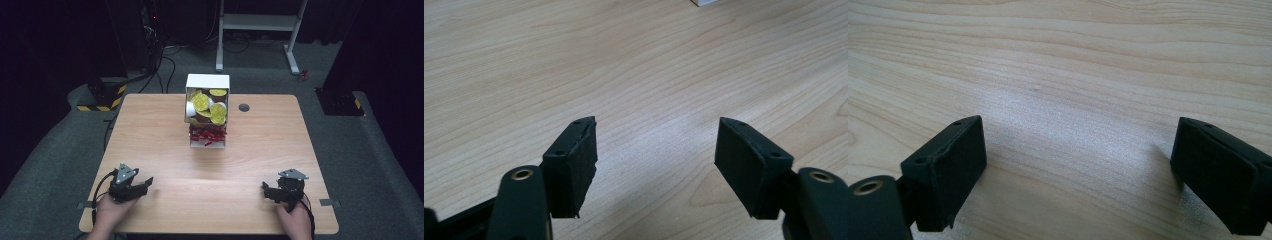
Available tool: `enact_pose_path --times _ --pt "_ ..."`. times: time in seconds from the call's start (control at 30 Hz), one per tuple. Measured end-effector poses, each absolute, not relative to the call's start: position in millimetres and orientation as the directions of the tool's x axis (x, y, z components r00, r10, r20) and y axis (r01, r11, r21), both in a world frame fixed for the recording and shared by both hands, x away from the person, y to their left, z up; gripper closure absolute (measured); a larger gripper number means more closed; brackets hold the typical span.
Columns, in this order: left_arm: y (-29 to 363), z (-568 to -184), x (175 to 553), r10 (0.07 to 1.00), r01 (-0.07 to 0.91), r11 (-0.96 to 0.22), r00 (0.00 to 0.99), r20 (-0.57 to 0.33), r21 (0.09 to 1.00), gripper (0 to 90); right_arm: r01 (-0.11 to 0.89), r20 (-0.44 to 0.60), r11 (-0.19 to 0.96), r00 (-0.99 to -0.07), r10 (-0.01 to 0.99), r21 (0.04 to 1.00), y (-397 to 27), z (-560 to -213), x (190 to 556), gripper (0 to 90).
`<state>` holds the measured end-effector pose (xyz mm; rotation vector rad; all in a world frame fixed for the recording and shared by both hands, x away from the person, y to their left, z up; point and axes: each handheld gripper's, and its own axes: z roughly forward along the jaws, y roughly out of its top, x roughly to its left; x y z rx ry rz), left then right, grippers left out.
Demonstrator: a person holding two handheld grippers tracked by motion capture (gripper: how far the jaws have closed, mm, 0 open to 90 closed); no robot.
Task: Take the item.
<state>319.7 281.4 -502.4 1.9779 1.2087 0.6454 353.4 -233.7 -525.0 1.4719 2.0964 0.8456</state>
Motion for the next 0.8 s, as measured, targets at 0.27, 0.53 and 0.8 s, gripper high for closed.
enact_pose_path --times 0.27,0.53,0.8 --pt "278.4 -500.0 320.0 0.897 0.551 -0.306 0.441 0.040 0.776 35.0 0.672 -0.008 0.246 -0.336 0.942 0.698 -233.7 -525.0 353.4 7.7" --pt "271.0 -497.6 323.2 0.885 0.572 -0.254 0.462 -0.051 0.780 33.4 0.672 -0.008 0.246 -0.336 0.942 0.698 -233.7 -525.0 353.4 7.6" --pt "265.0 -488.2 330.6 0.883 0.547 -0.228 0.464 -0.066 0.805 32.5 0.672 -0.006 0.245 -0.337 0.941 0.698 -234.1 -525.0 353.3 7.7"
